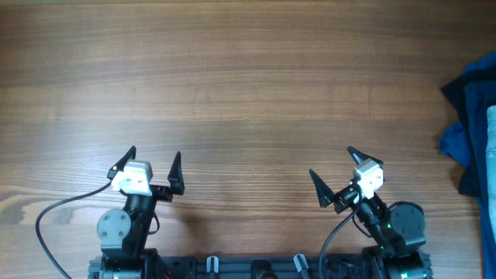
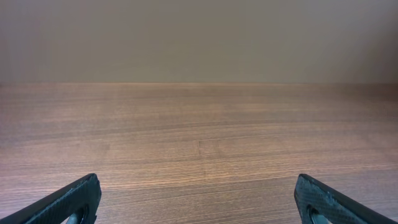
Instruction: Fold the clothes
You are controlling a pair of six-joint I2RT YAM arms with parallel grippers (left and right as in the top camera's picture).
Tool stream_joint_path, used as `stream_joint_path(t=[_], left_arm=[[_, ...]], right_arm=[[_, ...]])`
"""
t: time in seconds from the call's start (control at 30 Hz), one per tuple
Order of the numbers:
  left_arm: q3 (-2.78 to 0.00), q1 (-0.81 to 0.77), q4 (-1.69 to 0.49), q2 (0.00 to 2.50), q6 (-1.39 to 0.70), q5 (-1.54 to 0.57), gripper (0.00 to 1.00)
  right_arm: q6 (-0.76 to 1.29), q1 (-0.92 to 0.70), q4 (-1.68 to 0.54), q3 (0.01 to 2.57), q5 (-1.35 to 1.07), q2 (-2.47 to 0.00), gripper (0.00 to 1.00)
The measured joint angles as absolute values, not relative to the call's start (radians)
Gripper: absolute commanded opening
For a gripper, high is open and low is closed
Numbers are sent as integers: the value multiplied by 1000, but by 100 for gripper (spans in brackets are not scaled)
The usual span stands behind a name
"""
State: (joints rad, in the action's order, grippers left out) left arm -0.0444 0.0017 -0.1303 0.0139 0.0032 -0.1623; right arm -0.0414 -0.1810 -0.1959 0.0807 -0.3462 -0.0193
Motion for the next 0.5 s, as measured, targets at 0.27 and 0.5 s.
stream_joint_path(t=[0.27, 0.5], left_arm=[[-44, 1, -130, 14, 3, -162, 100], [-44, 1, -130, 14, 3, -162, 100]], right_arm=[[207, -186, -257, 88, -106, -67, 100], [247, -186, -257, 88, -69, -67, 100]])
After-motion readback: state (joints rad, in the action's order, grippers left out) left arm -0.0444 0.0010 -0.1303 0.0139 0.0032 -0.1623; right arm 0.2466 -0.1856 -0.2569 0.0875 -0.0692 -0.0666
